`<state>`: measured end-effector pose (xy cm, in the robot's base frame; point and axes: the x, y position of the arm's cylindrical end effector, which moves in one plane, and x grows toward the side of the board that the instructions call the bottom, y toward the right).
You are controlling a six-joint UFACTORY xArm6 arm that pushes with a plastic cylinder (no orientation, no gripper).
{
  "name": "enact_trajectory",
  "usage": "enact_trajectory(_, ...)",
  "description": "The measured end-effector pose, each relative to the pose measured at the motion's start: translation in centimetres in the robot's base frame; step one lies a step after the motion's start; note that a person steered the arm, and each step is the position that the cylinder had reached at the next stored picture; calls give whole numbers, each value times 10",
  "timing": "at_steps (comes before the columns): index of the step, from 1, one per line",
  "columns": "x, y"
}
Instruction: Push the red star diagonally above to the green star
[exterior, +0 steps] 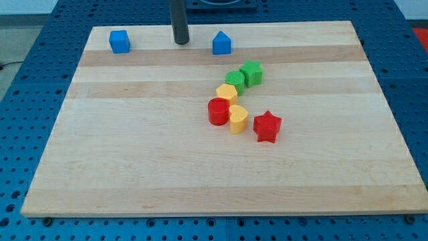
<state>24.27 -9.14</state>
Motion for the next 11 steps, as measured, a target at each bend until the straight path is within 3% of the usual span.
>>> enact_trajectory(1,0,0)
enact_trajectory(4,148,35)
enact_trajectory(5,219,49)
enact_trajectory(8,238,98)
enact_trajectory(9,261,104)
enact_trajectory(10,275,153)
enact_trajectory(11,246,193)
